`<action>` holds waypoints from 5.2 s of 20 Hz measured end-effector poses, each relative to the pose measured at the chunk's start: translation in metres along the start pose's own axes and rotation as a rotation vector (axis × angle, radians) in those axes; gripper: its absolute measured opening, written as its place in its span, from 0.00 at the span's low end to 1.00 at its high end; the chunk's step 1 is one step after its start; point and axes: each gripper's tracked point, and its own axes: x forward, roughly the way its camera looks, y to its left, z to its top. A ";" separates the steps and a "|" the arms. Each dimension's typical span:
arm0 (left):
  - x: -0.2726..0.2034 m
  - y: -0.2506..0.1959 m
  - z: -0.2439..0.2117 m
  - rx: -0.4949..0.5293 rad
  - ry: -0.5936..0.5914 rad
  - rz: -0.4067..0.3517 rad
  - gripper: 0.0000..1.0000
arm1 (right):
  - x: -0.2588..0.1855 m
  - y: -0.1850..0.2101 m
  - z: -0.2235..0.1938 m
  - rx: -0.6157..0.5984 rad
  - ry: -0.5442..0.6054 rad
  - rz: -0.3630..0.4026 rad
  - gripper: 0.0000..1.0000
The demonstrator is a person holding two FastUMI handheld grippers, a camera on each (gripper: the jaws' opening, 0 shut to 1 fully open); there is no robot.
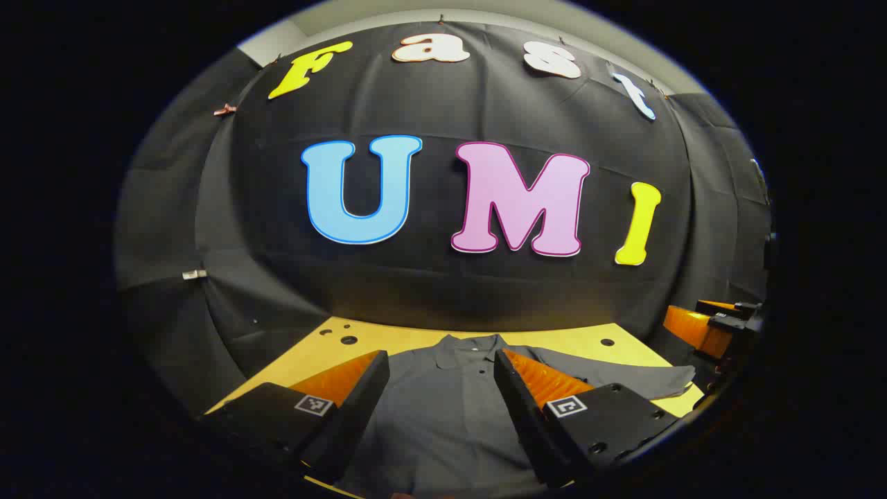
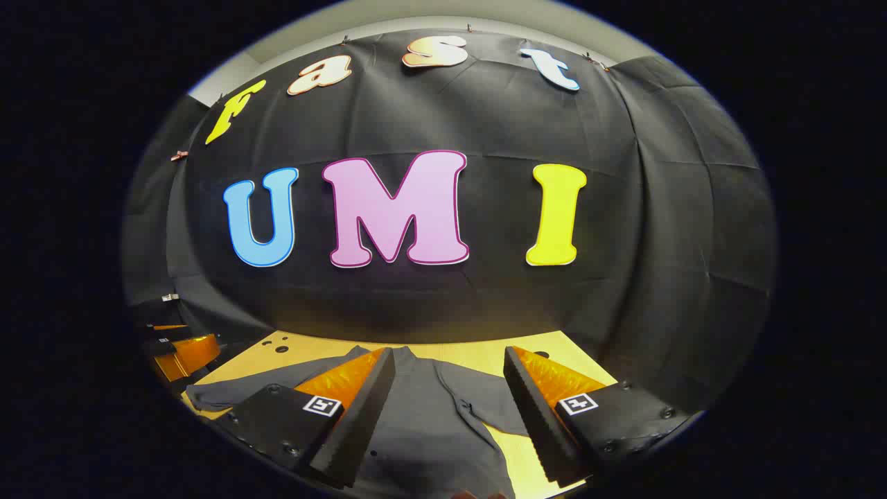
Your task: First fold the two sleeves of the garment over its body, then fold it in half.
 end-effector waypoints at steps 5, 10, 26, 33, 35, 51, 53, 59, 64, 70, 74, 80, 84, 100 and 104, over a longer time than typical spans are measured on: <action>0.004 0.006 -0.007 -0.008 0.017 0.012 0.96 | 0.003 0.004 -0.023 0.011 0.060 0.021 0.98; 0.004 0.005 -0.015 0.002 0.043 0.010 0.96 | 0.005 0.008 -0.031 0.006 0.080 0.032 0.98; 0.003 0.003 -0.033 -0.015 0.087 0.038 0.96 | 0.030 -0.075 -0.081 0.111 0.243 -0.147 0.99; 0.004 -0.003 -0.043 -0.002 0.119 0.051 0.96 | 0.041 -0.171 -0.118 0.191 0.334 -0.346 0.99; 0.005 -0.004 -0.048 -0.005 0.136 0.053 0.96 | 0.043 -0.199 -0.127 0.201 0.362 -0.400 0.99; 0.004 -0.028 -0.055 0.109 0.204 0.027 0.96 | 0.049 -0.361 -0.263 0.429 0.640 -0.791 1.00; 0.005 -0.027 -0.061 0.112 0.224 0.031 0.96 | 0.050 -0.362 -0.270 0.444 0.664 -0.801 0.99; 0.003 -0.026 -0.075 0.122 0.274 0.037 0.96 | 0.062 -0.378 -0.296 0.464 0.730 -0.790 0.99; 0.005 -0.022 -0.082 0.109 0.297 0.048 0.96 | 0.066 -0.376 -0.294 0.419 0.753 -0.761 0.98; 0.005 -0.010 -0.085 0.084 0.308 0.077 0.96 | 0.086 -0.362 -0.295 0.386 0.754 -0.720 0.15; 0.001 0.006 -0.082 0.061 0.301 0.113 0.96 | 0.088 -0.360 -0.261 0.287 0.723 -0.669 0.11; -0.004 0.027 -0.068 0.032 0.278 0.127 0.96 | 0.106 -0.339 -0.181 0.141 0.617 -0.592 0.11; -0.003 0.049 -0.050 0.030 0.243 0.152 0.96 | 0.122 -0.296 -0.120 0.029 0.538 -0.521 0.11; -0.035 0.144 -0.065 -0.164 0.214 0.325 0.96 | 0.221 -0.002 -0.067 -0.165 0.464 -0.078 0.11; -0.040 0.159 -0.070 -0.191 0.219 0.369 0.96 | 0.230 0.096 -0.085 -0.197 0.484 0.055 0.11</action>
